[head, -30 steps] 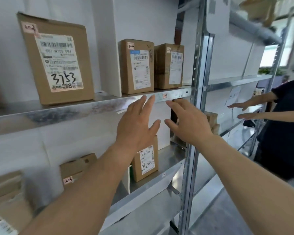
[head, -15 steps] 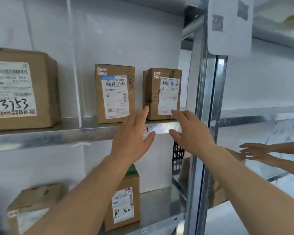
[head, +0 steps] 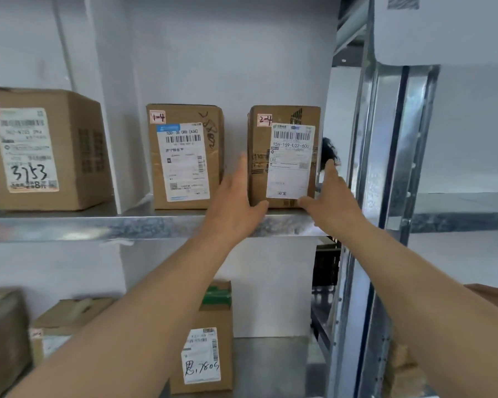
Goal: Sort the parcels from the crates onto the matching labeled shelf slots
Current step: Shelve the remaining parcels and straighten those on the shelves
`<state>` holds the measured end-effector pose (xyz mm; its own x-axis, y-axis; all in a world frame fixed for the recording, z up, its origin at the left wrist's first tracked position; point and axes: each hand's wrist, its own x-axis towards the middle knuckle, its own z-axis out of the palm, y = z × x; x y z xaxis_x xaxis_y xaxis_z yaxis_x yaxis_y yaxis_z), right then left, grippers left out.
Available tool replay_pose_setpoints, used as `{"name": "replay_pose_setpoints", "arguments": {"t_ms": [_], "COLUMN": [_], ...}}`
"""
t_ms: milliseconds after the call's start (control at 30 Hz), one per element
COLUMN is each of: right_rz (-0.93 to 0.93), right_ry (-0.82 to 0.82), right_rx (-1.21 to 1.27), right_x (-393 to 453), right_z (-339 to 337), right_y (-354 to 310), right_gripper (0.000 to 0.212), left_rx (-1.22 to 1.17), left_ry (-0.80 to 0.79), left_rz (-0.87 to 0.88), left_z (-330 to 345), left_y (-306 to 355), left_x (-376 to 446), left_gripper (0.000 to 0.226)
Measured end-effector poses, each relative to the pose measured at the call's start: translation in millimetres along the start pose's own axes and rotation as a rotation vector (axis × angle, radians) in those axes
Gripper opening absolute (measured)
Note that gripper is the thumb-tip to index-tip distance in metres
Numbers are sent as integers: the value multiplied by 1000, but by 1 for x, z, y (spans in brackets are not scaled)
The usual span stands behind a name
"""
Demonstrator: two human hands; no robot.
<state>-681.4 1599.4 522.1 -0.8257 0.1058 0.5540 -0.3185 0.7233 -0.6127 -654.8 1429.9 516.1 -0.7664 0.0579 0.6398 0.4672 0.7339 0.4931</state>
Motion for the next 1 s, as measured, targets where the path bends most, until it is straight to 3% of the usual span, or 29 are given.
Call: {"name": "replay_pose_setpoints", "arguments": {"t_ms": [167,333,800,1000], "right_rz": [25,-13,-182,-321], "right_ry": [-36,-76,-42,-46], "right_rx": [161,278,207,258], "right_x": [23,28,-18,-70], "right_z": [1,1,-32,-42], "right_y": [3,1,-7,3], "right_gripper": [85,80,113,102], "left_rx": [-108,-115,-234,-281], "left_ry": [-50,-173,-84,-98], "left_rz": [-115,-138,121,195], "left_z": [7,5,-24,-35], "left_y": [0,2,1,5], "left_x": [29,36,2,-43], "left_gripper": [108,107,102,105]}}
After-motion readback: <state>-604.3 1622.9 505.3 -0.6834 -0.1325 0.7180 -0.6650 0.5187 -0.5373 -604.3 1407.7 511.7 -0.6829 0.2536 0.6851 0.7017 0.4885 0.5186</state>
